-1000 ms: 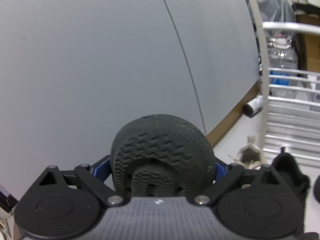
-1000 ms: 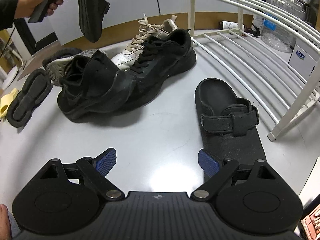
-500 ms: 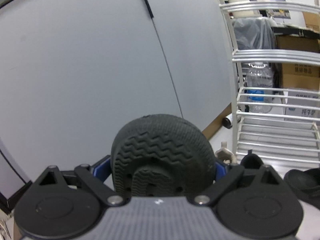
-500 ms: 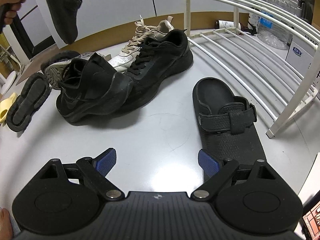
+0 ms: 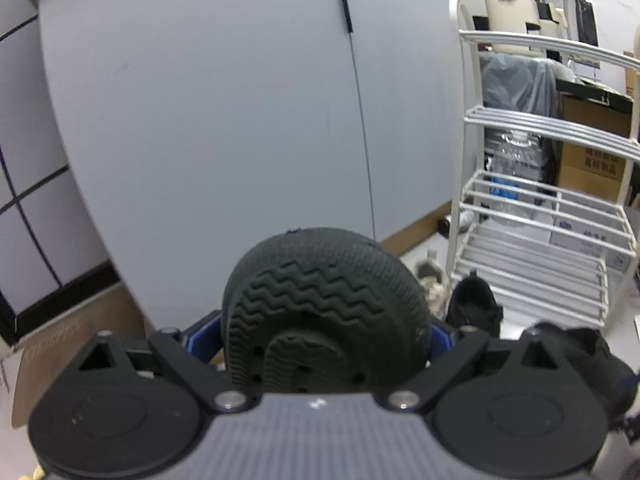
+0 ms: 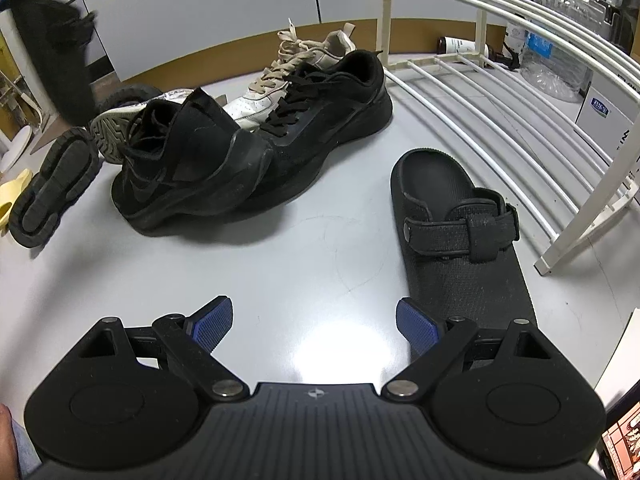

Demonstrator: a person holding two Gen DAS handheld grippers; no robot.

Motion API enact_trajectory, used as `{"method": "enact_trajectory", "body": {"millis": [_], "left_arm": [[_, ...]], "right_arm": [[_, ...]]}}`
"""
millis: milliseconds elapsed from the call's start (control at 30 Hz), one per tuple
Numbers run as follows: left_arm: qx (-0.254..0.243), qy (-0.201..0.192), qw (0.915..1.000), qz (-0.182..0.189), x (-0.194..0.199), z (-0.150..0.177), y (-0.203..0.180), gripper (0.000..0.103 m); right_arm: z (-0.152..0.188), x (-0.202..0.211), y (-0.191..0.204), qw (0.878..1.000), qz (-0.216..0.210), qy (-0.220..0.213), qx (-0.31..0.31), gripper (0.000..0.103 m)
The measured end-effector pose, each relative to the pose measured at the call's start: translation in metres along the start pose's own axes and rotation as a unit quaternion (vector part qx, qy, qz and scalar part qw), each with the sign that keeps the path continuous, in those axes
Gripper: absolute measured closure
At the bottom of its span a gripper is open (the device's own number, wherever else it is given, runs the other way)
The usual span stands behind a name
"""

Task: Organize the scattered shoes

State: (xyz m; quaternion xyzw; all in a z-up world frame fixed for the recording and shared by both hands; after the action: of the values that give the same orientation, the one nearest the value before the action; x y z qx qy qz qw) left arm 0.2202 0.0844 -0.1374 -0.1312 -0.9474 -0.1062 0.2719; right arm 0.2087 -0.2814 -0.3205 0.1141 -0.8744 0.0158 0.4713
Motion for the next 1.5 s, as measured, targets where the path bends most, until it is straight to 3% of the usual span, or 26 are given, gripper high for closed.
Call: {"method": "enact_trajectory", "body": {"millis": [167,267,367,467,600,800,1233,1300,1367,1433,1500], "left_arm": [[0.012,0.017,0.9993,0.033,0.011,0.015,-0.021,0.006],[-0.003,0.026,0.9973,0.069,0.005,0.024,-0.053,0.006],[0.020,0.034,0.9936,0.105,0.000,0.038,-0.076,0.006],[0.049,0.040,0.9873,0.146,-0.006,0.054,-0.100,0.006],[0.049,0.037,0.9794,0.192,-0.012,0.061,-0.131,0.006],[0.078,0.024,0.9599,0.268,-0.013,0.083,-0.165,0.006],[0.076,-0.039,0.9439,0.319,-0.021,0.075,-0.190,0.006],[0.052,-0.026,0.9468,0.316,-0.031,0.084,-0.198,0.005],[0.024,0.018,0.9521,0.304,-0.046,0.104,-0.205,0.004],[0.025,0.021,0.9523,0.303,-0.045,0.109,-0.202,0.004],[0.016,0.049,0.9536,0.297,-0.041,0.115,-0.195,0.005]], "right_arm": [[0.001,-0.002,0.009,1.000,-0.004,0.002,0.008,0.011],[0.003,-0.002,0.010,1.000,-0.003,0.004,0.011,0.011],[0.005,-0.002,0.010,1.000,-0.002,0.007,0.013,0.011],[0.007,-0.002,0.011,1.000,0.000,0.009,0.015,0.011],[0.008,-0.004,0.013,1.000,0.001,0.014,0.018,0.011],[0.011,-0.005,0.012,1.000,0.003,0.019,0.020,0.011],[0.022,-0.007,0.012,0.999,0.003,0.028,0.024,0.011],[0.023,-0.007,0.012,0.999,0.003,0.028,0.025,0.011],[0.024,-0.006,0.011,0.999,0.003,0.029,0.025,0.011],[0.025,-0.006,0.011,0.999,0.003,0.029,0.025,0.011],[0.026,-0.006,0.011,0.999,0.003,0.030,0.026,0.011]]}}
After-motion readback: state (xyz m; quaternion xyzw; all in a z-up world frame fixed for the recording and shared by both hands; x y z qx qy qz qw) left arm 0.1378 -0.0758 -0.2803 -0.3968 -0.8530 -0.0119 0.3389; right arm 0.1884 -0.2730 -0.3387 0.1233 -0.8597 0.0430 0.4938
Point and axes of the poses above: each gripper's, at about its wrist camera, not at the fingertips, and x roughly against the way its jaws point, y to its left, z to its underside, the point moved 9 cm from there along -x, roughly the way its jaws point, and after that the axes turned 4 degrees about z, right-handed, at the moved point
